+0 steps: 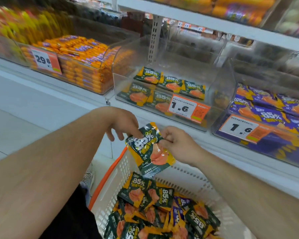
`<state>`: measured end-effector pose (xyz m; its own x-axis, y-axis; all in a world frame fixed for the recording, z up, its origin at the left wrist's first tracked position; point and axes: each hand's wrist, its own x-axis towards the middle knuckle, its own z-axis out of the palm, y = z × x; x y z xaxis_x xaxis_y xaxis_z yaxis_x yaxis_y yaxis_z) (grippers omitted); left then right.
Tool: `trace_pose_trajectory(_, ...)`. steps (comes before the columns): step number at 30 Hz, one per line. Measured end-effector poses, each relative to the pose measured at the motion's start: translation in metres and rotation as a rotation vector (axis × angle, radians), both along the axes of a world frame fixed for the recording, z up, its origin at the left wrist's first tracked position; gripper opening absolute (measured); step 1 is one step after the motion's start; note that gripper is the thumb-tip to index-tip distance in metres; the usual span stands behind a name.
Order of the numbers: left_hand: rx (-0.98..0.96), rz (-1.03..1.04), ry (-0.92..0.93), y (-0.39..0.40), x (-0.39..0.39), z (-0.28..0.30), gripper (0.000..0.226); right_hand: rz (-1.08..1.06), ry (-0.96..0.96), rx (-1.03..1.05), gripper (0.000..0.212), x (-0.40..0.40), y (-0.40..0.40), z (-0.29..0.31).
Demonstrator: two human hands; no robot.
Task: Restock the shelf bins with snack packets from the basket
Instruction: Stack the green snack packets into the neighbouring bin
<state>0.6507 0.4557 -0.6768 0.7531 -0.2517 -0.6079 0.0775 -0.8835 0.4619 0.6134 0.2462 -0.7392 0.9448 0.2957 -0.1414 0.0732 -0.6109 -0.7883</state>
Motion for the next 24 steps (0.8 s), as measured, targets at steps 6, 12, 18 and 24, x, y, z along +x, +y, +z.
trace_pose_trajectory(6,-0.732,0.393,-0.123,0.018,0.008,0.020,0.014,-0.113,-0.171,0.279,0.032,0.003,0.010,0.045)
trace_pose_trajectory(12,-0.851,0.769,-0.630,0.018,0.019,0.032,0.016,-0.378,-0.374,0.460,0.025,0.036,0.021,0.098)
trace_pose_trajectory(18,-0.323,0.660,-0.970,0.023,0.034,0.016,0.028,-0.645,-0.379,0.377,0.019,0.123,0.026,0.126)
trace_pose_trajectory(24,-0.317,0.664,-0.909,0.018,0.037,0.012,0.014,-0.304,-0.329,-0.502,0.036,0.155,0.066,0.111)
